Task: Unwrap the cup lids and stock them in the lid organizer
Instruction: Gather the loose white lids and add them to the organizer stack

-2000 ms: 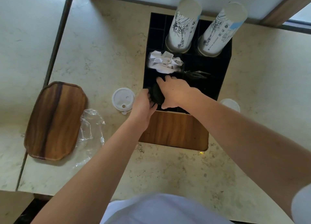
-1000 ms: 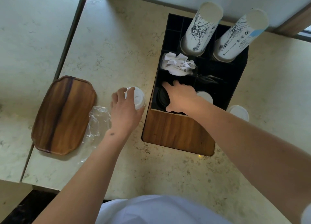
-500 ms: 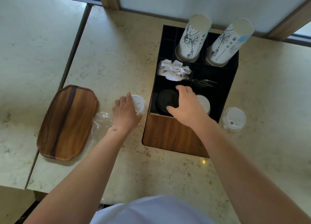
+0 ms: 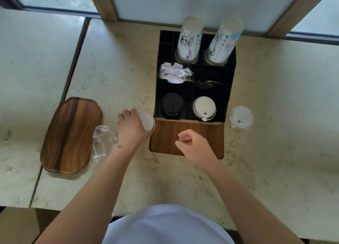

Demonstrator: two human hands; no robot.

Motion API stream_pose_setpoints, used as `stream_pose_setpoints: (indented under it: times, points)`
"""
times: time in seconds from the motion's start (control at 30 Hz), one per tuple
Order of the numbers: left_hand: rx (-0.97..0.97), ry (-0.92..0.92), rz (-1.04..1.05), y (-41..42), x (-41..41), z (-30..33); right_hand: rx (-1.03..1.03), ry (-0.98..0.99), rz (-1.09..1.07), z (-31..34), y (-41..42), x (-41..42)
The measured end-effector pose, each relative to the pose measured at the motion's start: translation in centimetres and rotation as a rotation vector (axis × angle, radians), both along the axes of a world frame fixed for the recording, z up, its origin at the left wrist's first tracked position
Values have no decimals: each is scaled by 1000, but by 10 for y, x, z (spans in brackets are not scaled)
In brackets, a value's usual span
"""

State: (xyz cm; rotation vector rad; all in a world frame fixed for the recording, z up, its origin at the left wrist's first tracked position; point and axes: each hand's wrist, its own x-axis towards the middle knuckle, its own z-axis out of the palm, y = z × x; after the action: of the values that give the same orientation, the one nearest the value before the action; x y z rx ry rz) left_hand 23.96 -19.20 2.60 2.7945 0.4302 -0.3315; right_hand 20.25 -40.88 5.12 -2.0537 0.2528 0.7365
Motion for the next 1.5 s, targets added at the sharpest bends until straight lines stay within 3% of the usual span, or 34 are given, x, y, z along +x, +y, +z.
stream_pose_setpoints:
  times: [0.1,0.2,0.3,0.4,0.47,0.57,0.67,0.73,0.83,0.9,1.03,1.1,1.27,1.5]
  points:
    - [-75,-20,-20,-13,-24,25,170,160,-104,3,-8,-5]
    - [-360,10,-4,-36,-47,51,434,327,-215,9,-12,-5]
    - [-533,-10,-59,-59,-65,69,673,348,-239,19,-21,-12]
    - [-661,26,-125,-71,-75,75,785,318,-331,29,-30,-24]
    - [-939,98,-2,-76,-74,79,812,302,-424,34,-36,-29]
    - [-1511,286,393,-83,-63,83,910,294,-502,42,-44,-35]
    - [-1876,567,475,-102,-57,86,994,251,-562,48,-51,-42]
    - [-1929,614,484,-123,-57,84,873,134,-561,47,-55,-49]
    - [-1901,631,475,-154,-53,84,421,-170,-445,45,-73,-55]
    - [-1862,666,531,-169,-50,85,239,-265,-399,39,-95,-55]
    - [-1837,801,690,-191,-50,85,151,-280,-444,12,-150,-34]
    - [-1850,803,758,-197,-49,83,-41,-308,-436,-11,-181,-8]
    - [-1881,731,857,-206,-46,80,-430,-245,-149,-53,-219,53]
    - [-1871,680,861,-200,-48,81,-512,-308,-37,-82,-209,76]
